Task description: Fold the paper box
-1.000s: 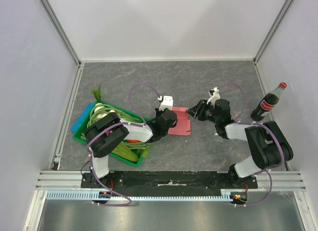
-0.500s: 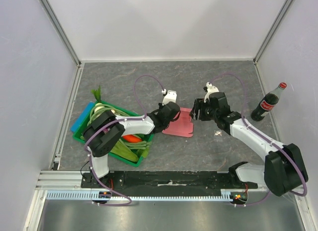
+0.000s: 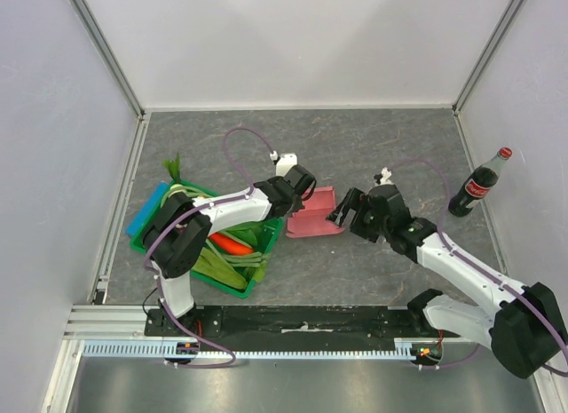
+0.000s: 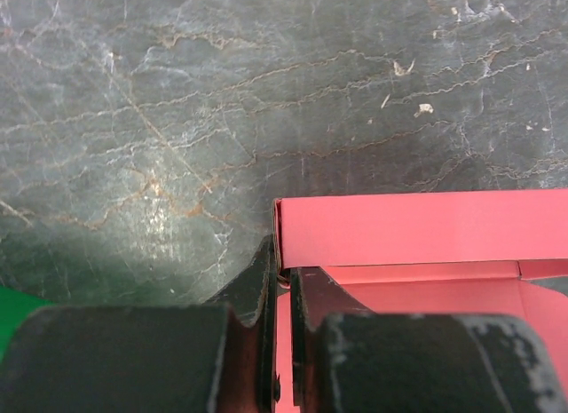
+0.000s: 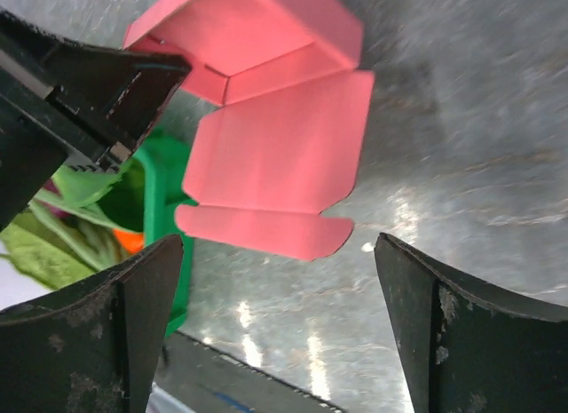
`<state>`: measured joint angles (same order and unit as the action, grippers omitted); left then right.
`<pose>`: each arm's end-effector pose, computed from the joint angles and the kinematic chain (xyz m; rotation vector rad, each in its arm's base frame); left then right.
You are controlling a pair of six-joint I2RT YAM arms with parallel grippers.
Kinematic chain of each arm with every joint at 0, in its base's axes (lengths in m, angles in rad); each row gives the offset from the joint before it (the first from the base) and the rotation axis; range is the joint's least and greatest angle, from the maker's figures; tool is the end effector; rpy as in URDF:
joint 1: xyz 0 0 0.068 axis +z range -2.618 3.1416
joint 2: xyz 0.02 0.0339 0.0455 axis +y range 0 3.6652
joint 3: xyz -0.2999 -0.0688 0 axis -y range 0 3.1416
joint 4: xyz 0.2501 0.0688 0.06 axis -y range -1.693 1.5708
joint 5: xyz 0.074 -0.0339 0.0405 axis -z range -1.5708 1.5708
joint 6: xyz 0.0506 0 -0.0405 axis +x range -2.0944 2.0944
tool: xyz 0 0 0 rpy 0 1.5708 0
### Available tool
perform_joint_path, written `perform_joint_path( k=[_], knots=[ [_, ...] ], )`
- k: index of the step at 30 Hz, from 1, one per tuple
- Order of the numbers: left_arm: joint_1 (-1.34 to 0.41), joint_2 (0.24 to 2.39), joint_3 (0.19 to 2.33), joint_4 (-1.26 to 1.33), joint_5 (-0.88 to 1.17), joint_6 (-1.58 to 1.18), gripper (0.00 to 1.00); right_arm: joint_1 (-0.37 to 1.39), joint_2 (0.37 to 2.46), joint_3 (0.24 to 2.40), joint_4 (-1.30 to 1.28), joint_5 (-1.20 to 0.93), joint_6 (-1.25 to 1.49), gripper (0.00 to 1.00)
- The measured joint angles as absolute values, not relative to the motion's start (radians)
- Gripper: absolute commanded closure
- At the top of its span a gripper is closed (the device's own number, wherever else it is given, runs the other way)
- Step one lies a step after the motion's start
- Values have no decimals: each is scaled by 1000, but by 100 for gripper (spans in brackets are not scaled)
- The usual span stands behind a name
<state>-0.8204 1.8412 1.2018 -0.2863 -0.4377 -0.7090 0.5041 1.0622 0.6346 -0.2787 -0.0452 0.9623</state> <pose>0.2944 -0.2843 0.2057 -0.0441 2.3862 -0.1687 0.1926 0.1088 0.2455 0.5234 2.3555 0.7855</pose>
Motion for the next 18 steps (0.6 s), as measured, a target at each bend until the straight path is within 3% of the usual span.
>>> perform_joint_path(
  k=[6, 14, 15, 16, 18],
  knots=[
    [-820, 1836, 1216, -364, -444, -836, 98, 596, 1111, 585, -162, -10, 1185, 19],
    [-820, 1802, 1192, -435, -445, -988, 97, 638, 1250, 577, -69, 67, 1322, 67],
    [-820, 1797, 1185, -439, -446, -1007, 93, 639, 1258, 577, -69, 73, 1328, 79],
    [-820, 1792, 1181, -443, -446, -1018, 75, 640, 1264, 579, -71, 85, 1335, 85],
    [-820, 1777, 1168, -443, -441, -1036, 50, 643, 1270, 596, -92, 111, 1342, 100]
  ],
)
